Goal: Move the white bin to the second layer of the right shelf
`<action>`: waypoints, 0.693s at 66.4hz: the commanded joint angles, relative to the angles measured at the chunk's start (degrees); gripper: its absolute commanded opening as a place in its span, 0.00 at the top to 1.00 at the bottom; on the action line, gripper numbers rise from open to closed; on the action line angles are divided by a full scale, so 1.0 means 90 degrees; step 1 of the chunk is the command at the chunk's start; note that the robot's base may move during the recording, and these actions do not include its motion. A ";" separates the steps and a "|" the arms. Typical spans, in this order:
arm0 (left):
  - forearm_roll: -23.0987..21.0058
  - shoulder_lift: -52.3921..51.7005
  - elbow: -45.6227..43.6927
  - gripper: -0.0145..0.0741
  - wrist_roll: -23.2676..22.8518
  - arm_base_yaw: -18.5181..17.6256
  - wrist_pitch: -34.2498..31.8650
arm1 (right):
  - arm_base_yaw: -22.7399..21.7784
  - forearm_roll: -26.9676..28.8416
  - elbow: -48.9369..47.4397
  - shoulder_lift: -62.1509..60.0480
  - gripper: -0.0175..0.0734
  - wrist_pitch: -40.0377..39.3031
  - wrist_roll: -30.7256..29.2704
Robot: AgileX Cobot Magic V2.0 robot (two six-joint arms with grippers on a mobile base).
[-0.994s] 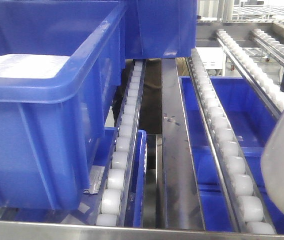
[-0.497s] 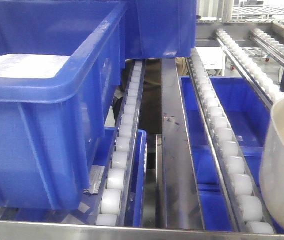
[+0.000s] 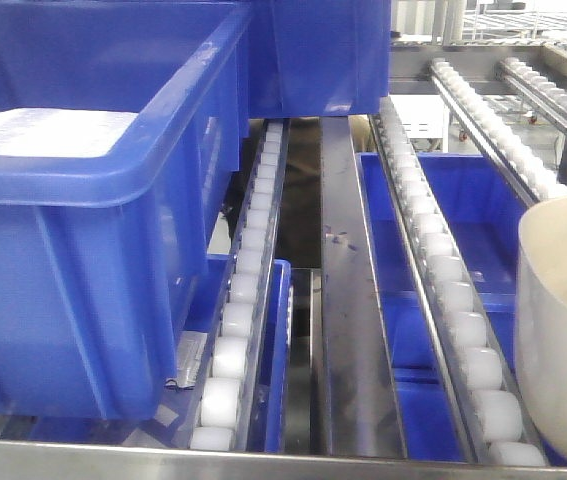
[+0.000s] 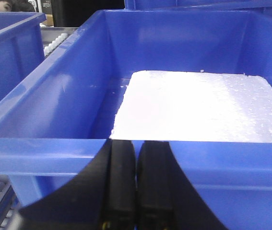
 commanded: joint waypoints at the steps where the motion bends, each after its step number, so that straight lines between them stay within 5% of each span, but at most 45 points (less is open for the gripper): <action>1: -0.0040 -0.0102 0.0234 0.74 -0.0030 -0.0026 -0.0502 | -0.0027 -0.0185 -0.0183 -0.0335 0.75 -0.0417 0.0051; 13: -0.0040 -0.0102 0.0234 0.74 -0.0030 -0.0026 -0.0502 | -0.0027 -0.0733 -0.0168 -0.0894 0.75 -0.0440 0.1313; 25: -0.0040 -0.0102 0.0234 0.74 -0.0030 -0.0026 -0.0502 | -0.0027 -0.2041 -0.0147 -0.1148 0.75 -0.0855 0.2564; 46: -0.0040 -0.0102 0.0234 0.74 -0.0030 -0.0026 -0.0502 | -0.0027 -0.2211 -0.0079 -0.1170 0.75 -0.1182 0.2577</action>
